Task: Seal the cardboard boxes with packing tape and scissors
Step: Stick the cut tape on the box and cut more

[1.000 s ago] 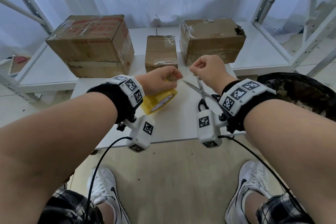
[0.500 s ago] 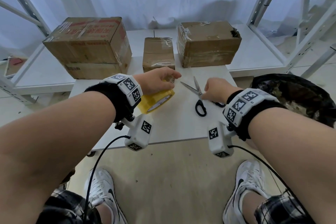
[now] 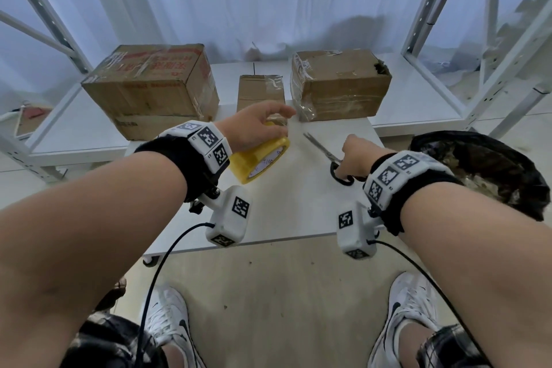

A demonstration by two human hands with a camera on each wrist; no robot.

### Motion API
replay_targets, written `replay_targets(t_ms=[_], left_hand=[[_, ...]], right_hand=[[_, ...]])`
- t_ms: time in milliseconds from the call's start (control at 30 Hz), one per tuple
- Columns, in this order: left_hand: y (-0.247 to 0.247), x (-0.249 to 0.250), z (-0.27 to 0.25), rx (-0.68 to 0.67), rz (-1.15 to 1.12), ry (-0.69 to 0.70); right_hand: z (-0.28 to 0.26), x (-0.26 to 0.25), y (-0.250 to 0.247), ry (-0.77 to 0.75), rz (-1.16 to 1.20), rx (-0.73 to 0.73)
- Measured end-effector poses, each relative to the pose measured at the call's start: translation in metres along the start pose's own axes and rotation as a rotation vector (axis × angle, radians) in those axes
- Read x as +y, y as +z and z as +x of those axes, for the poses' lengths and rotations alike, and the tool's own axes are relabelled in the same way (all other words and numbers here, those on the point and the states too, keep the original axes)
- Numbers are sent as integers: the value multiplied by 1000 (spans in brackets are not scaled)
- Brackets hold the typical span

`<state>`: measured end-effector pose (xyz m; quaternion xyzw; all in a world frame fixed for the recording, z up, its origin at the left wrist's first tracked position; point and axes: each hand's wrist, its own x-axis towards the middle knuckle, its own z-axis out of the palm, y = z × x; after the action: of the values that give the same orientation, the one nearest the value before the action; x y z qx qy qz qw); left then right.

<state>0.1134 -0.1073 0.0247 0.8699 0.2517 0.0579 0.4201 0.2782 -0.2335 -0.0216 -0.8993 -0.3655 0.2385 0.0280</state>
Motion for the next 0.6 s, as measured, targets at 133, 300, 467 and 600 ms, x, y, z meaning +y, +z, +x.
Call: replay_targets(t_ms=[133,300,467,600], left_hand=[[-18,19,-10,112,-16,15],[-44,31,-16,294,-9,18],[-55,16,-17,319,15,-12],[-59,2,-16,317,54,-50]], right_hand=[[-8,12,-33,-41,422,21],[-22,9,-60,-201,696,45],[-26,-9,-58,-228,672,-159],[-14,-20,-43,-246,591,-291]])
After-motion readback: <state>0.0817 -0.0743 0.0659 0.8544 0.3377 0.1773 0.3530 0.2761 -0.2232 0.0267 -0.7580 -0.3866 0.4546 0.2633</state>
